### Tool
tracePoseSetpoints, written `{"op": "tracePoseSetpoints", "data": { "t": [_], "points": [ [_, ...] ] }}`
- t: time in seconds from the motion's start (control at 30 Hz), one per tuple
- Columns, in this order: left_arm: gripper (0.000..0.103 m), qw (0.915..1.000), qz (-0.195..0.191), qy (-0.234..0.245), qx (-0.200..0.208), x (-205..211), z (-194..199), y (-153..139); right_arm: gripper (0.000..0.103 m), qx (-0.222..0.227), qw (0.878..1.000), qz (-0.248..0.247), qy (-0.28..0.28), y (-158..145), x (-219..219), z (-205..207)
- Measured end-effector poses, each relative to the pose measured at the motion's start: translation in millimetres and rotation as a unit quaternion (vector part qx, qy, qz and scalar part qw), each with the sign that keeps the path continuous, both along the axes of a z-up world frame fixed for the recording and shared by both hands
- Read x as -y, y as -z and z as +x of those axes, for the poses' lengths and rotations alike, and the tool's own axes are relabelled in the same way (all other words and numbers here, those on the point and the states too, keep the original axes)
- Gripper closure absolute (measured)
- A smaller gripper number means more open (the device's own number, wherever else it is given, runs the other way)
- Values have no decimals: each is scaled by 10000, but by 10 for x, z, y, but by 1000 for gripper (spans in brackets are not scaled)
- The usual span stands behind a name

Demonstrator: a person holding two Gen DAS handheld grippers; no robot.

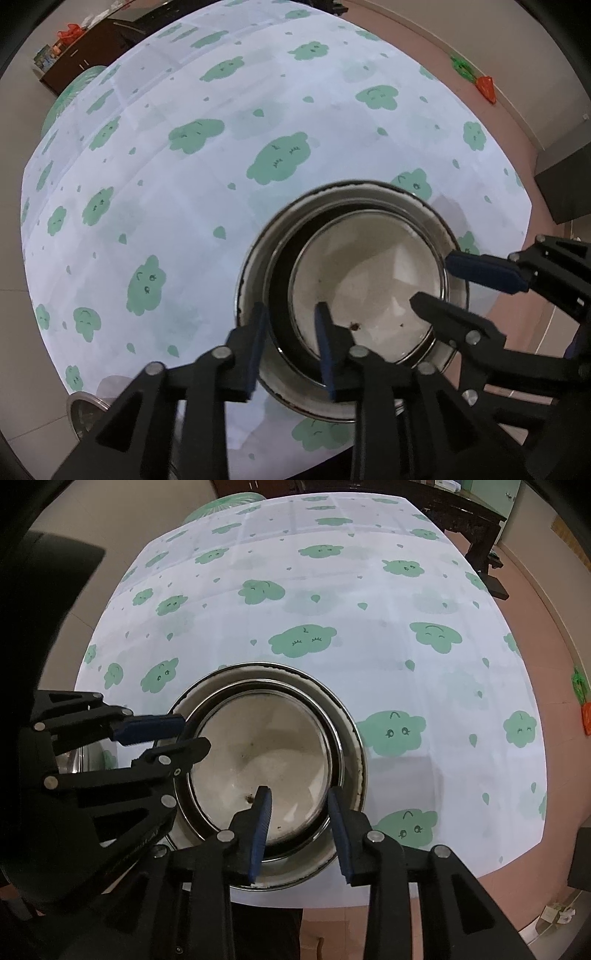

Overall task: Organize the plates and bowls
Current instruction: 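Open the left gripper off the white enamel bowl rim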

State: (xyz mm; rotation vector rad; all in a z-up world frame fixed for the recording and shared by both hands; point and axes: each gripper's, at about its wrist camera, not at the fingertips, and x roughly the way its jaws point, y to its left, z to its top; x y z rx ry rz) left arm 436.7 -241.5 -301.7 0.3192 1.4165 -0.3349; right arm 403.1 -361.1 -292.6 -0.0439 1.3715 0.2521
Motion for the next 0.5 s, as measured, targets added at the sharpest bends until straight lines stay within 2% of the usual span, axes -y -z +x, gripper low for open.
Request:
{"op": "tracePoseSetpoints", "data": {
  "t": [0.5],
  "points": [
    [60, 9996, -104, -106, 222, -139, 28, -136, 67, 199, 9997, 28, 107, -115, 23, -12]
  ]
}}
